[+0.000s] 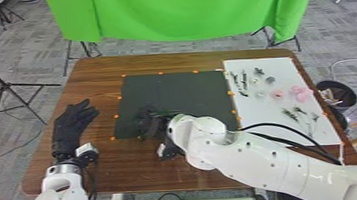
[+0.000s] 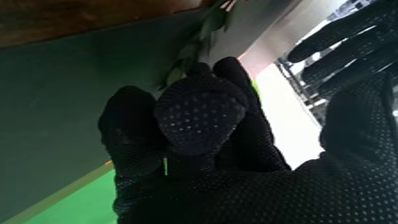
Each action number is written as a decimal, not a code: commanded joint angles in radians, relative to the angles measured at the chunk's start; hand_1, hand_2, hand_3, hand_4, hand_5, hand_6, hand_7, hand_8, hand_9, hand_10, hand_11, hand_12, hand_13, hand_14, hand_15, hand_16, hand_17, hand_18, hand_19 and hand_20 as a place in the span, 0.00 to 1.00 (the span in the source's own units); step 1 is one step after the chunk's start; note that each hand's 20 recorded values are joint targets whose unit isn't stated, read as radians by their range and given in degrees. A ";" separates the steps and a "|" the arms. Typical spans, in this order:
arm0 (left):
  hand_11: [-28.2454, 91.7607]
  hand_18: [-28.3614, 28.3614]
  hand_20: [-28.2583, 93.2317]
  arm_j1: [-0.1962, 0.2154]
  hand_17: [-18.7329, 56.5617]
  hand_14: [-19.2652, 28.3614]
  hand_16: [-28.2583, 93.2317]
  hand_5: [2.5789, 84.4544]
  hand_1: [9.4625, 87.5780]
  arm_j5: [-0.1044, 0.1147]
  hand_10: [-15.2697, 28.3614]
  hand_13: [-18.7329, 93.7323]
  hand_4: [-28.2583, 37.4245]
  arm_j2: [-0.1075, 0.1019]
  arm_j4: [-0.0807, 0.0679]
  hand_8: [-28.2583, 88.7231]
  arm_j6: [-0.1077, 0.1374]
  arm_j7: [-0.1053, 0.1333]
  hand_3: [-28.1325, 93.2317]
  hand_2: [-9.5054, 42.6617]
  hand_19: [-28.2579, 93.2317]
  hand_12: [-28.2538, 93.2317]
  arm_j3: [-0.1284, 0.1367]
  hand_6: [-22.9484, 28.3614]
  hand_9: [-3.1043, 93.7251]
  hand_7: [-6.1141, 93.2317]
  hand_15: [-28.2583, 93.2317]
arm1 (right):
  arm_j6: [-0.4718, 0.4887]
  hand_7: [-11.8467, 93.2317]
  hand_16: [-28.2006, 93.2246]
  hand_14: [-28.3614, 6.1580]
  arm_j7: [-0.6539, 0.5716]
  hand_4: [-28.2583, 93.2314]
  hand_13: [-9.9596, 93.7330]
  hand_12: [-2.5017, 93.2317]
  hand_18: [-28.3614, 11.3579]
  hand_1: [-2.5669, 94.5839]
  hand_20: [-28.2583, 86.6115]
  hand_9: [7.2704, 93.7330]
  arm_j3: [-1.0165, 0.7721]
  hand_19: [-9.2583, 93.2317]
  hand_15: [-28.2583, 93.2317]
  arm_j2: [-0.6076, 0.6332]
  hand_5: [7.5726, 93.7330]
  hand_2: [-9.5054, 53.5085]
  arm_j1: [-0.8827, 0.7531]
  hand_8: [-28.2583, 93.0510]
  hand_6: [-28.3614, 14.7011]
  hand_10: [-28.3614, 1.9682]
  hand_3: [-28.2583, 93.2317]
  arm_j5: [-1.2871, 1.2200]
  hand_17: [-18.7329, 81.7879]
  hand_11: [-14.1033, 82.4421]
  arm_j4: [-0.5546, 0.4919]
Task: Arrange flowers
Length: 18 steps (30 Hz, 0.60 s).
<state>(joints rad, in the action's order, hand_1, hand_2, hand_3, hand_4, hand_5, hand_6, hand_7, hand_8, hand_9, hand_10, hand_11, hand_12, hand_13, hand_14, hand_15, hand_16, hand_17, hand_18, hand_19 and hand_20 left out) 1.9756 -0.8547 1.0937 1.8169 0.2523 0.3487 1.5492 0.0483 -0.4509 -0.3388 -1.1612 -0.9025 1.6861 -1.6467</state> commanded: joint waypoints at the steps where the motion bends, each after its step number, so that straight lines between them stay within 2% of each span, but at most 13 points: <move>1: 0.42 0.72 0.46 0.018 0.52 0.75 0.22 0.63 0.19 0.008 0.68 0.58 0.00 0.012 0.008 0.17 0.005 -0.014 0.76 0.60 0.32 0.33 0.005 0.51 0.58 0.20 0.44 | -0.084 0.17 0.44 0.65 0.030 0.10 0.97 0.09 0.28 0.12 0.74 0.49 -0.029 1.00 0.76 0.027 0.52 0.39 -0.002 0.17 0.51 0.48 0.72 -0.083 0.83 0.21 -0.059; 4: 0.42 0.72 0.46 0.021 0.52 0.75 0.22 0.63 0.19 0.008 0.68 0.58 0.00 0.011 0.010 0.17 0.006 -0.016 0.76 0.60 0.32 0.33 0.008 0.51 0.58 0.20 0.44 | -0.130 0.18 0.44 0.65 0.062 0.10 0.97 0.10 0.29 0.13 0.74 0.50 -0.066 1.00 0.76 0.068 0.54 0.36 -0.004 0.17 0.52 0.47 0.73 -0.130 0.84 0.21 -0.129; 7: 0.42 0.72 0.46 0.029 0.52 0.75 0.22 0.63 0.19 0.009 0.68 0.58 0.00 0.012 0.016 0.17 0.009 -0.015 0.76 0.60 0.32 0.33 0.017 0.51 0.58 0.20 0.44 | -0.163 0.19 0.44 0.66 0.090 0.12 0.98 0.10 0.29 0.17 0.74 0.52 -0.126 1.00 0.76 0.141 0.55 0.27 -0.016 0.17 0.53 0.47 0.73 -0.154 0.84 0.21 -0.222; 10: 0.42 0.72 0.46 0.038 0.52 0.75 0.22 0.63 0.19 0.009 0.68 0.58 0.00 0.013 0.022 0.17 0.013 -0.012 0.76 0.60 0.32 0.33 0.025 0.51 0.58 0.20 0.44 | -0.176 0.20 0.44 0.67 0.091 0.14 0.98 0.11 0.30 0.22 0.74 0.54 -0.236 1.00 0.76 0.243 0.57 0.14 -0.071 0.17 0.55 0.48 0.75 -0.107 0.84 0.22 -0.319; 13: 0.42 0.72 0.46 0.050 0.52 0.75 0.22 0.63 0.19 0.010 0.68 0.58 0.00 0.013 0.029 0.17 0.018 -0.012 0.76 0.60 0.32 0.33 0.033 0.51 0.58 0.20 0.44 | -0.193 0.20 0.44 0.68 0.037 0.15 0.97 0.12 0.31 0.25 0.73 0.55 -0.383 1.00 0.75 0.350 0.58 0.07 -0.168 0.17 0.57 0.48 0.76 -0.002 0.83 0.22 -0.390; 14: 0.42 0.72 0.46 0.062 0.52 0.75 0.22 0.63 0.19 0.011 0.68 0.58 0.00 0.017 0.034 0.17 0.020 -0.010 0.76 0.60 0.32 0.33 0.038 0.51 0.58 0.20 0.44 | -0.195 0.21 0.44 0.69 0.017 0.15 0.97 0.13 0.32 0.24 0.73 0.56 -0.436 1.00 0.75 0.386 0.58 0.05 -0.208 0.17 0.57 0.46 0.76 0.033 0.83 0.22 -0.404; 16: 0.42 0.72 0.46 0.060 0.52 0.75 0.22 0.63 0.19 0.012 0.68 0.58 0.00 0.017 0.032 0.17 0.021 -0.007 0.76 0.60 0.32 0.33 0.038 0.51 0.58 0.20 0.44 | -0.190 0.21 0.44 0.69 -0.038 0.14 0.96 0.15 0.32 0.25 0.73 0.57 -0.562 1.00 0.75 0.454 0.57 0.01 -0.305 0.17 0.57 0.43 0.77 0.107 0.83 0.22 -0.434; 18: 0.42 0.72 0.46 0.072 0.52 0.75 0.22 0.63 0.19 0.012 0.68 0.58 0.00 0.020 0.040 0.17 0.024 -0.004 0.76 0.60 0.32 0.33 0.049 0.51 0.58 0.20 0.44 | -0.191 0.20 0.44 0.69 -0.084 0.13 0.96 0.16 0.32 0.25 0.73 0.59 -0.680 1.00 0.76 0.513 0.57 0.00 -0.409 0.17 0.56 0.40 0.76 0.176 0.82 0.23 -0.448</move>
<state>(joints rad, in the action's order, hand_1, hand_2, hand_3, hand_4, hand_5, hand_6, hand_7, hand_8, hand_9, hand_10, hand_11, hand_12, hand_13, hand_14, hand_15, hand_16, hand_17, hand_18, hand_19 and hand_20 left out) 2.0099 -0.8543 1.1004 1.8424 0.2587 0.3410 1.5791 -0.1028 -0.3980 -0.6933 -0.9239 -1.0624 1.6895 -2.0647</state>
